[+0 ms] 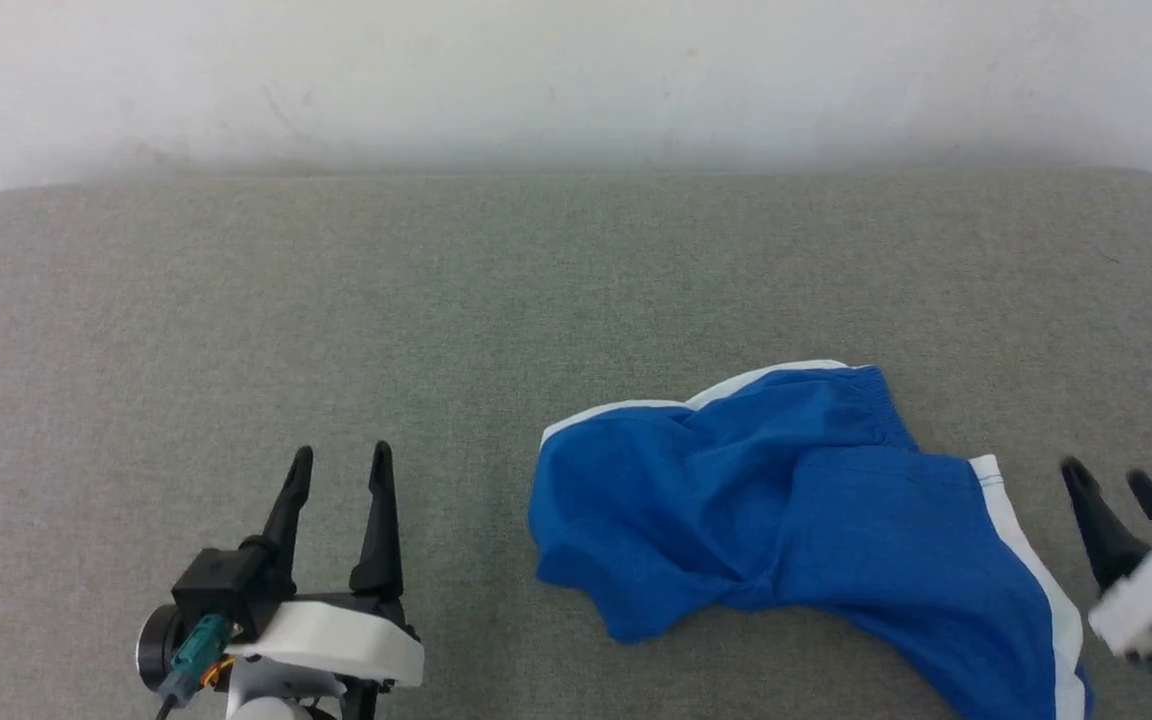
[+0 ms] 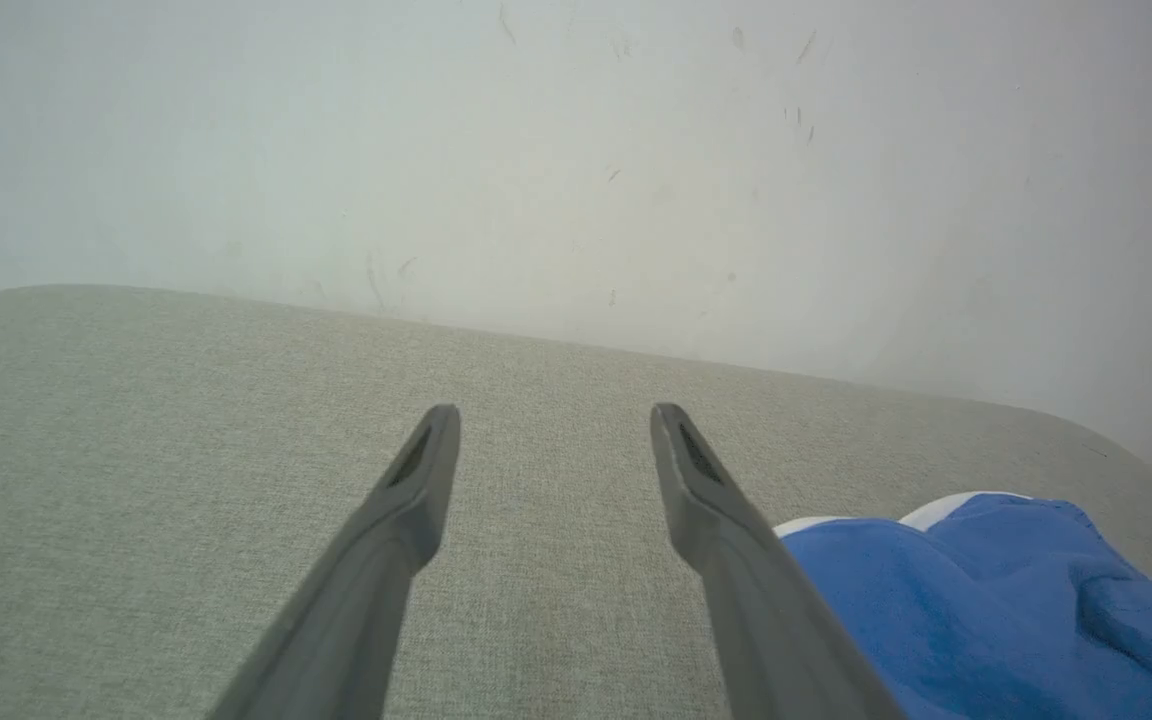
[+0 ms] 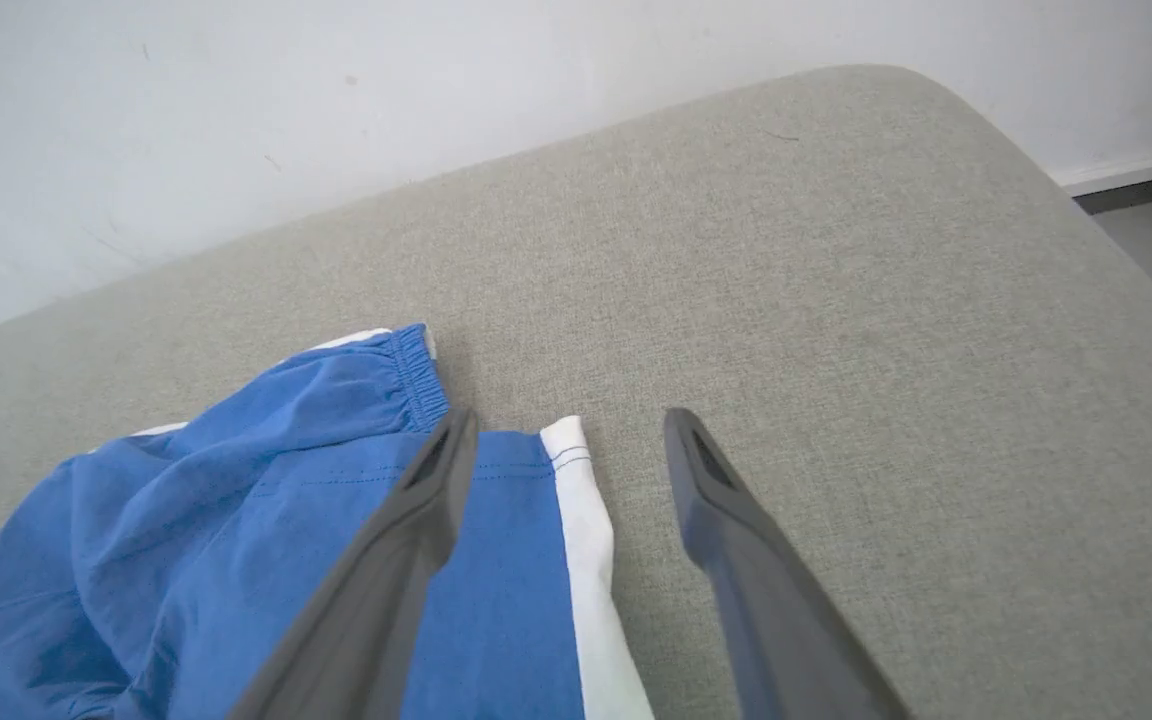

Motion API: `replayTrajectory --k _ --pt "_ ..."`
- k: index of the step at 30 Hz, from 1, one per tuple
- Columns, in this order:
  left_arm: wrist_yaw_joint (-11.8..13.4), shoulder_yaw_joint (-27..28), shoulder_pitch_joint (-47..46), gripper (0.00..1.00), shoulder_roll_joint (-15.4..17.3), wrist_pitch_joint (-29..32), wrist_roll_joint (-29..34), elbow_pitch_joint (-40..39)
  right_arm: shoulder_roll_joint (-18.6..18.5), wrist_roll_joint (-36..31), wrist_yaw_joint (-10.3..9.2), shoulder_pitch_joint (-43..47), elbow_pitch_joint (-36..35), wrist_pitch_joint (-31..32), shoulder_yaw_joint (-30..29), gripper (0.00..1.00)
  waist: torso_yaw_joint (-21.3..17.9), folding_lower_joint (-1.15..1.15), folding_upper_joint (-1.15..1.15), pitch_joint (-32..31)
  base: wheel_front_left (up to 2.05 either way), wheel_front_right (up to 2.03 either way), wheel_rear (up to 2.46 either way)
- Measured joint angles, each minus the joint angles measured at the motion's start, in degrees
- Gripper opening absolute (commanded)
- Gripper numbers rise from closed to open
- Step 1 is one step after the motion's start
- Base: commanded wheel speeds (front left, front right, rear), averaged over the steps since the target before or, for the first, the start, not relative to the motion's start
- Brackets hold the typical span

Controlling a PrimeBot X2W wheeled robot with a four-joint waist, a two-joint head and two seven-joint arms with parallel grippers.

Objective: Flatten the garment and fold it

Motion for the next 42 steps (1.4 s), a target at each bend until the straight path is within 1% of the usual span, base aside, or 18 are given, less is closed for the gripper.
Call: replayTrajectory --k 6,9,14,19,20,21,22,24,25,28,31,34,36,37,38,39,42 --pt "0.0 -0.6 -1.4 1.00 -0.6 0.0 0.0 -0.1 -5.9 2.3 0.00 -15.0 14.1 6.4 8.0 1.00 1.4 0.01 0.00 1.5 0.00 0.00 0.00" --pt "-0.1 -1.1 -2.7 1.00 -1.3 0.0 0.2 -0.2 -7.5 3.5 0.00 -21.6 20.6 9.0 11.6 1.00 2.4 0.01 0.00 2.6 0.00 0.00 0.00" --pt "-0.4 -1.4 -4.4 1.00 -2.3 0.0 1.0 -0.2 -8.3 4.8 0.00 -30.3 30.1 12.4 17.3 1.00 4.2 0.01 0.00 4.7 0.00 0.00 0.00" --pt "-1.0 -1.6 -5.1 1.00 -3.2 0.0 1.4 0.2 -8.2 5.4 0.00 -34.2 40.2 14.6 20.8 1.00 5.5 0.02 0.00 6.6 0.00 0.00 0.00" --pt "-1.1 -1.5 -5.1 1.00 -3.2 0.0 1.6 0.4 -8.3 5.5 0.00 -34.7 41.7 15.5 21.6 0.79 5.7 0.01 0.00 6.9 0.00 0.00 0.00" --pt "-1.1 -1.5 -5.2 1.00 -3.3 0.0 1.6 0.5 -8.7 5.9 0.00 -35.7 42.8 16.9 22.6 0.38 5.9 0.00 0.00 7.1 0.00 0.00 0.00" --pt "-1.1 -1.5 -5.2 1.00 -3.4 0.0 1.7 0.5 -9.2 6.6 -0.01 -36.5 43.5 18.1 23.4 0.00 6.1 0.00 0.00 7.2 0.00 0.00 0.00" --pt "-1.1 -1.3 -5.2 1.00 -3.5 0.0 1.8 0.8 -10.0 8.0 -0.02 -37.1 43.6 18.1 25.0 0.00 6.0 0.00 0.00 7.2 0.00 0.00 0.00" --pt "-1.1 -1.2 -5.2 1.00 -3.5 0.0 1.9 0.8 -10.5 8.4 -0.01 -37.1 43.3 16.7 25.8 0.00 5.9 0.01 0.00 7.2 0.00 0.00 0.00" --pt "-1.6 -0.9 -5.2 1.00 -3.7 0.0 2.1 1.3 -11.1 9.0 0.01 -35.8 42.2 9.8 25.7 0.00 5.5 0.01 0.00 6.6 0.00 0.00 0.00" --pt "-1.6 -0.6 -5.1 1.00 -3.8 0.0 2.1 1.7 -12.8 9.3 0.00 -33.5 40.2 4.9 23.1 0.00 4.9 0.01 0.00 5.6 0.00 0.00 0.00" --pt "-1.7 -0.4 -5.0 1.00 -3.9 0.0 2.1 2.0 -14.8 8.8 0.00 -29.6 38.8 2.8 19.6 0.00 4.2 0.00 0.00 4.7 0.00 0.00 0.00" --pt "-1.7 -0.1 -4.8 1.00 -3.9 0.0 2.1 2.0 -15.1 8.3 0.00 -26.7 38.3 2.1 18.1 0.00 3.6 0.00 0.00 4.2 0.00 0.00 0.00" --pt "-1.7 0.0 -4.5 1.00 -3.9 0.0 2.1 2.1 -14.8 8.3 0.00 -25.5 38.2 1.9 17.7 0.29 3.2 0.00 0.00 4.0 0.00 0.00 0.00" --pt "-1.7 0.1 -4.3 1.00 -3.9 0.0 2.1 2.3 -14.3 8.0 0.00 -24.3 38.2 1.5 17.3 0.82 2.8 0.00 0.00 3.8 0.00 0.00 0.00" --pt "-1.7 0.1 -4.1 1.00 -3.9 0.0 2.1 2.5 -13.8 7.8 0.00 -23.3 38.1 0.6 16.8 1.00 2.5 0.00 0.00 3.6 0.00 0.00 0.00" --pt "-2.1 0.2 -3.7 1.00 -3.8 0.0 2.1 3.0 -12.1 6.4 0.00 -21.1 36.4 -5.9 15.2 1.00 1.6 0.00 0.00 3.0 0.00 0.00 0.00"
